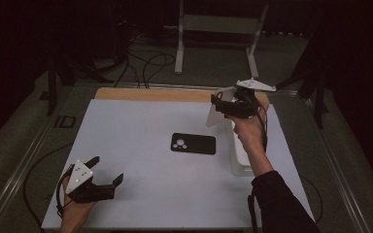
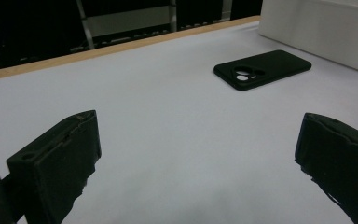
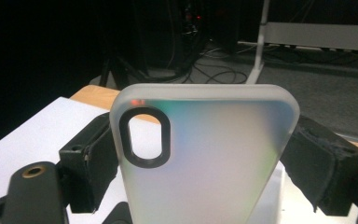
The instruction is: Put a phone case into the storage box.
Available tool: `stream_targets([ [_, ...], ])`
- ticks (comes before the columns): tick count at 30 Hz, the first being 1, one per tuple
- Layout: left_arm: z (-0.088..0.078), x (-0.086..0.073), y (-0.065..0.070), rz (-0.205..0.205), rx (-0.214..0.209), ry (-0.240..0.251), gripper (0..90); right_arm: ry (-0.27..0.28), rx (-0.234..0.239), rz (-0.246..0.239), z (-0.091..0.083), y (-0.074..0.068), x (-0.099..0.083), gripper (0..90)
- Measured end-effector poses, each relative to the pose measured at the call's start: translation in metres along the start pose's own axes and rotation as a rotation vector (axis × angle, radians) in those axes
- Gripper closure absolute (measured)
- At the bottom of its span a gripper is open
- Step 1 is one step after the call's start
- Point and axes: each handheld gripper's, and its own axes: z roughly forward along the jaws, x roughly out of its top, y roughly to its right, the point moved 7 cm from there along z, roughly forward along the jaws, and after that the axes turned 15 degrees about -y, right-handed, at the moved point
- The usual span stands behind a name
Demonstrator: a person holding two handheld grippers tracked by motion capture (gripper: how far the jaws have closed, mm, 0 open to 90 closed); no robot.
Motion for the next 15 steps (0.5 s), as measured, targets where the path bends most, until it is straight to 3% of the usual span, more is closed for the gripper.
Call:
stream_targets([
  [15, -0.001, 0.0, -0.001, -0.008, -0.002, 0.003, 0.7, -0.006, -0.099, 0.013, 0.001, 0.029, 0.013, 16.9],
])
